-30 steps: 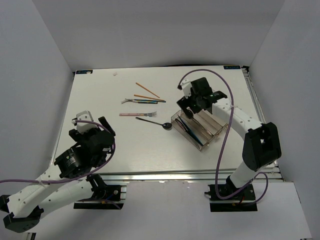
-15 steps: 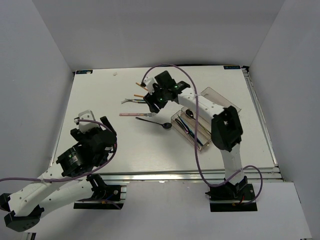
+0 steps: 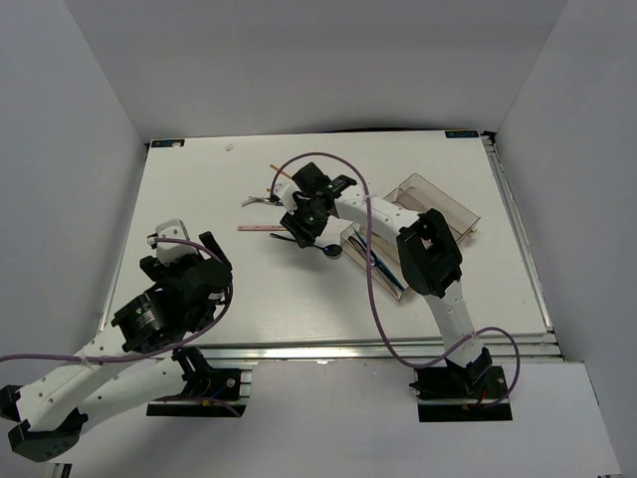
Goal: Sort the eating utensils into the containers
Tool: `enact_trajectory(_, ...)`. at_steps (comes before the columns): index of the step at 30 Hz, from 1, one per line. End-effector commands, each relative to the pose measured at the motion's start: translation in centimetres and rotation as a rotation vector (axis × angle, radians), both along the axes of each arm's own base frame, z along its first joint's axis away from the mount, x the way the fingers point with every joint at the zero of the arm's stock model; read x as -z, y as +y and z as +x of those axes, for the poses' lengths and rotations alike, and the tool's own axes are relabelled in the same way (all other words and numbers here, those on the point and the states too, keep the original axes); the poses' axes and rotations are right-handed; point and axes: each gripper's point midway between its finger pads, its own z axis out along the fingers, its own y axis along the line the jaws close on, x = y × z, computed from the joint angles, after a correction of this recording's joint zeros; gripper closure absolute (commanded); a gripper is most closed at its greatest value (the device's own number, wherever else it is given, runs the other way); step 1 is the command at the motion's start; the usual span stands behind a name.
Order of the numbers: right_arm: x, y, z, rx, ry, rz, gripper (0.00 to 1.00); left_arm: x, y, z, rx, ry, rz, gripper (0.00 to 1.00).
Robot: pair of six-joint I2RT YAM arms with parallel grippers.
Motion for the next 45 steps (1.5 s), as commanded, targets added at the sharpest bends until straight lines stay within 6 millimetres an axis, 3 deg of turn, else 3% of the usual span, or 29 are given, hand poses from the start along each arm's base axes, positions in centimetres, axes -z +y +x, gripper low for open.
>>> enact_trajectory(1, 2.3, -0.8, -0.4, -0.025, 0.030, -0.047, 0.46, -0.1, 0.1, 0.0, -0.001, -0.005, -0.002, 0.02)
enact_trajectory(8, 5.2, -1.7, -1.0, -0.049, 0.057, -0.104, 0.53, 0.0, 0.0, 0.0, -0.001, -0.003, 0.001, 0.02)
enact_trajectory(11, 5.7, -2.0, -1.8, -0.063, 0.091, -0.110, 0.68, 0.0, 0.0, 0.0, -0.001, -0.002, 0.003, 0.02)
enact_trajectory(12, 5.8, -2.1, -2.0, -0.062, 0.097, -0.111, 0.77, 0.0, 0.0, 0.0, -0.002, -0.003, 0.003, 0.02)
enact_trajectory(18, 5.9, -2.4, -3.6, -0.084, 0.098, -0.113, 0.97, -0.1, 0.1, 0.0, -0.002, -0.005, 0.000, 0.02)
enact_trajectory(21, 4.5, -1.8, -4.2, -0.101, 0.079, -0.082, 1.00, -0.1, 0.1, 0.0, -0.002, -0.005, 0.000, 0.02)
enact_trajectory(26, -1.6, -0.4, -4.8, -0.110, 0.024, 0.054, 1.00, -0.2, 0.2, -0.1, -0.006, -0.010, -0.006, 0.02)
enact_trajectory(27, -2.1, -0.7, -4.9, -0.103, 0.013, 0.058, 1.00, -0.2, 0.3, -0.1, -0.006, -0.011, -0.007, 0.02)
enact_trajectory(28, -4.4, -0.6, -4.5, -0.092, -0.042, 0.099, 1.00, -0.2, 0.3, -0.1, -0.006, -0.012, -0.008, 0.02)
enact_trajectory(29, -5.1, -1.0, -4.2, -0.075, -0.070, 0.102, 1.00, -0.3, 0.3, -0.2, -0.004, -0.014, -0.014, 0.02)
enact_trajectory(31, -6.6, -2.0, -3.9, -0.054, -0.105, 0.106, 1.00, -0.3, 0.4, -0.2, -0.004, -0.016, -0.016, 0.02)
enact_trajectory(34, -6.9, -4.4, -2.9, -0.003, -0.129, 0.061, 1.00, -0.4, 0.4, -0.3, -0.003, -0.018, -0.020, 0.02)
enact_trajectory(45, -8.0, -19.2, 3.3, 0.346, -0.224, -0.059, 1.00, -0.5, 0.5, -0.5, 0.007, -0.028, -0.042, 0.02)
